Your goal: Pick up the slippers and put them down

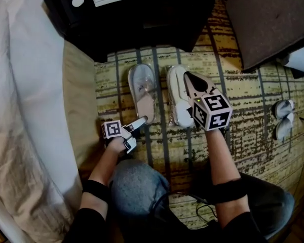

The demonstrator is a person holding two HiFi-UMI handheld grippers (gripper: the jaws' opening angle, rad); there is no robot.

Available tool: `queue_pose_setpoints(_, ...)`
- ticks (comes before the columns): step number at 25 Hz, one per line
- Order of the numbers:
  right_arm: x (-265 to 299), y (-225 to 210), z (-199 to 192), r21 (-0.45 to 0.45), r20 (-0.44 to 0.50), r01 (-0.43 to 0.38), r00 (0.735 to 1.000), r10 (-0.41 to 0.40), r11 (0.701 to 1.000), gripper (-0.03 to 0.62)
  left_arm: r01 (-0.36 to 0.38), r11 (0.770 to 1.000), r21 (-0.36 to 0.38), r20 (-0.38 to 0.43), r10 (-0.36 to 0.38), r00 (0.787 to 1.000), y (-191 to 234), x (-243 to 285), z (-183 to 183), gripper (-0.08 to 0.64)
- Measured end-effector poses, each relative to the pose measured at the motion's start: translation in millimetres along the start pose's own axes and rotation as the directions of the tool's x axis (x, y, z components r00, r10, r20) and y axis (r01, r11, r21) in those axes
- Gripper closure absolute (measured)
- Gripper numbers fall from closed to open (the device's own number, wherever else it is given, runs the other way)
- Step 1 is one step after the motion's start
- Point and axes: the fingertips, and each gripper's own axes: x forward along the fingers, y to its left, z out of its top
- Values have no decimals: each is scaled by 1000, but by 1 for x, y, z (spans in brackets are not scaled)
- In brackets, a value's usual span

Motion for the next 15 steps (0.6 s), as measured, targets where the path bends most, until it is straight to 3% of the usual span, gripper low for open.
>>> queue_pose_setpoints(6, 5, -3, 4, 24, 13, -12, 1000, 12, 1000, 589, -54, 999, 10, -20, 54, 998, -1, -5, -2, 235)
queue_pose_setpoints(9, 5, 0, 2, 49, -10, -22, 1000, 22, 999, 589, -130, 991, 2, -23, 130, 991, 0, -11, -5, 187)
queue_pose_setpoints(12, 0, 8, 7, 76, -54, -36, 998, 41, 996, 589, -253, 967, -5, -48, 252, 966, -7, -22, -13, 99)
queue_pose_setpoints(15, -16, 15, 26, 109, -87, -42, 995, 51, 993, 589, -372, 928, -2, -94, 370, 924, -25, -36, -27, 8)
